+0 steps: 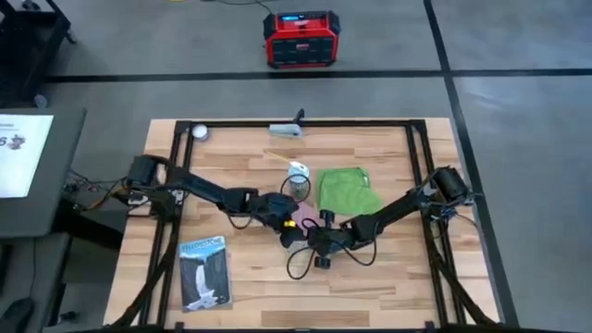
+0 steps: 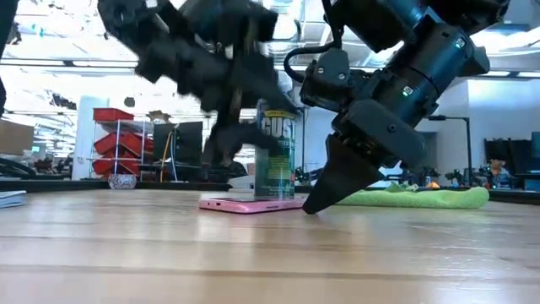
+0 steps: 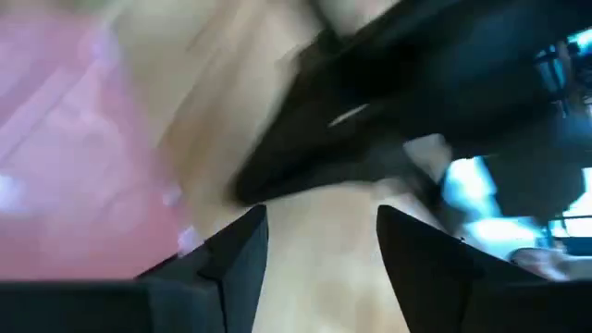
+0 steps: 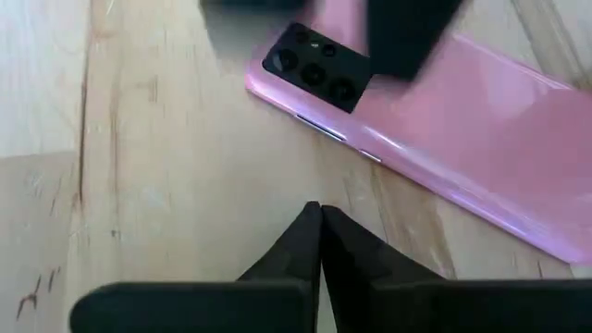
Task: Apply microfiber cloth
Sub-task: Spray the pink cellphone using the spray bottle
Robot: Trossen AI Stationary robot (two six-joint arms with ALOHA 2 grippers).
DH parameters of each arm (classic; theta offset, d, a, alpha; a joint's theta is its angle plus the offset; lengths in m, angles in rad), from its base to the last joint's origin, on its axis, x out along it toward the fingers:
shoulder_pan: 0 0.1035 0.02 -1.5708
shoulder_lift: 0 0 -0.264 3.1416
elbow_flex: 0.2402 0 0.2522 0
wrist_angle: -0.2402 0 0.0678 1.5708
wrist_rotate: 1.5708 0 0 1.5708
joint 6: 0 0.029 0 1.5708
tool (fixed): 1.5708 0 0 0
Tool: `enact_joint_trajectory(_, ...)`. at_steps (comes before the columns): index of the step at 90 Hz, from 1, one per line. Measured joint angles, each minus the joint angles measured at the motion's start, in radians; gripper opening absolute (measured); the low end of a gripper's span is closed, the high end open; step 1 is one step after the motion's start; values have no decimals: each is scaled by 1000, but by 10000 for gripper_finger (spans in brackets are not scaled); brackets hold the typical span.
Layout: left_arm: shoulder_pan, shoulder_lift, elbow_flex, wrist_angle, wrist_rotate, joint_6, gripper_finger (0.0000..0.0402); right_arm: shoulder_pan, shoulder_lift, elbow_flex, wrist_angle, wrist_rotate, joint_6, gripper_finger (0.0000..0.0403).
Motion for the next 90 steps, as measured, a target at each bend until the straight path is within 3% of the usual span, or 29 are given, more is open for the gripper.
enact_joint_trajectory(15,2,-116,17,-207,-137,100,183,3,0,0,-2,-4,0,0)
enact_joint_trajectory(32,29,-123,14,-475,-226,141,183,2,-1,-1,-4,-20,-1,0)
enact_joint_trajectory(49,63,-94,12,-499,-298,173,168,2,-1,-1,1,-20,-11,0)
enact_joint_trajectory(73,69,4,12,-470,-287,205,122,3,0,55,-34,-10,-95,0)
enact_joint_trajectory(82,67,5,12,-470,-313,225,88,4,1,90,-52,21,-119,0)
enact_joint_trajectory(90,66,-14,12,-469,-332,265,36,2,-11,108,-56,44,-144,0)
